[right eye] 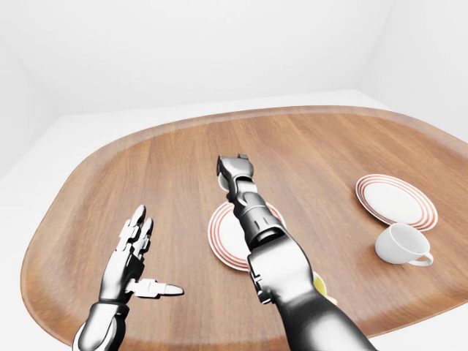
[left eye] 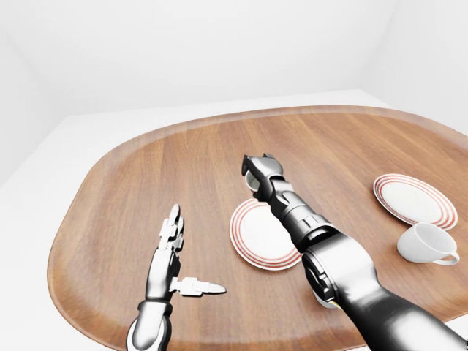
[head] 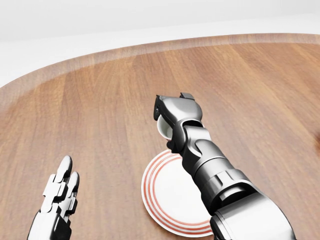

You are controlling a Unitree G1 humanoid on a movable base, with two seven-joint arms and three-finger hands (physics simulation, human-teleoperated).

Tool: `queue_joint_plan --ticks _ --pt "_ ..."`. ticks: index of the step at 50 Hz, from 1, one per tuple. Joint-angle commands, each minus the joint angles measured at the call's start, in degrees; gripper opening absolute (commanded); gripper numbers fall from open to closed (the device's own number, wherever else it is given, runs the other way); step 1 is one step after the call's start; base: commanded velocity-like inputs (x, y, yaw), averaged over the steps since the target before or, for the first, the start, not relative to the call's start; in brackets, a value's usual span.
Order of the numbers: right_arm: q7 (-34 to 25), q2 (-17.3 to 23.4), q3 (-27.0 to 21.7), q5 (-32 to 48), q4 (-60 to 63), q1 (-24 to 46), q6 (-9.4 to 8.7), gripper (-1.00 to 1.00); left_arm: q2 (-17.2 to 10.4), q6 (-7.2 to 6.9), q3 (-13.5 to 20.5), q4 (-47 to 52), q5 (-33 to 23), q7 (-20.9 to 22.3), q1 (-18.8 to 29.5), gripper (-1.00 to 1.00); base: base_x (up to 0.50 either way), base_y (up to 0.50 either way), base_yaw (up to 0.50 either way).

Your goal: Put the red mug on the left plate.

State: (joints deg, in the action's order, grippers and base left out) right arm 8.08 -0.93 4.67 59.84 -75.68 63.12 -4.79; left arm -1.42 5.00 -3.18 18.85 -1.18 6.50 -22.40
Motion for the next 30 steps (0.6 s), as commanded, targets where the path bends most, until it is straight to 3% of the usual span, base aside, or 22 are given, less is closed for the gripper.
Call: queue_joint_plan --ticks 1,7,17,21,24,26,28,30 --pt "1.5 -1.0 0.2 0.1 -1.9 -3.4 0.34 -1.00 0.1 0.00 0.4 -0.3 0.4 0.7 0.0 1.00 0.00 0.00 0.00" --pt "0.6 -0.2 -0.5 0.2 -2.3 -4.9 0.87 -1.00 0.2 0.00 1.0 -0.5 0.8 1.3 0.6 1.00 0.00 0.00 0.00" --pt "-5.8 1.5 -2.3 -2.1 -3.1 -8.4 3.37 -1.00 0.4 0.00 0.7 -0.5 0.2 1.1 0.6 1.00 0.00 0.00 0.00" --pt "-9.1 1.9 -3.7 -3.9 -3.1 -9.1 6.22 -1.00 0.4 0.00 0.8 -0.6 0.4 1.1 0.7 1.00 0.00 0.00 0.00" --pt "-10.2 2.1 -4.2 -5.0 -3.2 -9.7 6.77 -1.00 0.4 0.00 0.8 -0.6 0.4 1.2 0.7 1.00 0.00 0.00 0.00" --pt "-11.4 2.0 -4.7 -6.2 -3.2 -10.1 8.19 -1.00 0.4 0.00 0.8 -0.6 0.3 1.2 0.6 1.00 0.00 0.00 0.00" --pt "-11.6 1.9 -4.4 -6.2 -3.3 -10.3 8.00 -1.00 0.3 0.00 0.9 -0.7 0.4 1.2 0.7 1.00 0.00 0.00 0.00" --pt "-10.4 1.7 -3.5 -4.9 -3.4 -10.6 6.51 -1.00 0.4 0.00 1.0 -0.8 0.6 1.3 0.7 1.00 0.00 0.00 0.00"
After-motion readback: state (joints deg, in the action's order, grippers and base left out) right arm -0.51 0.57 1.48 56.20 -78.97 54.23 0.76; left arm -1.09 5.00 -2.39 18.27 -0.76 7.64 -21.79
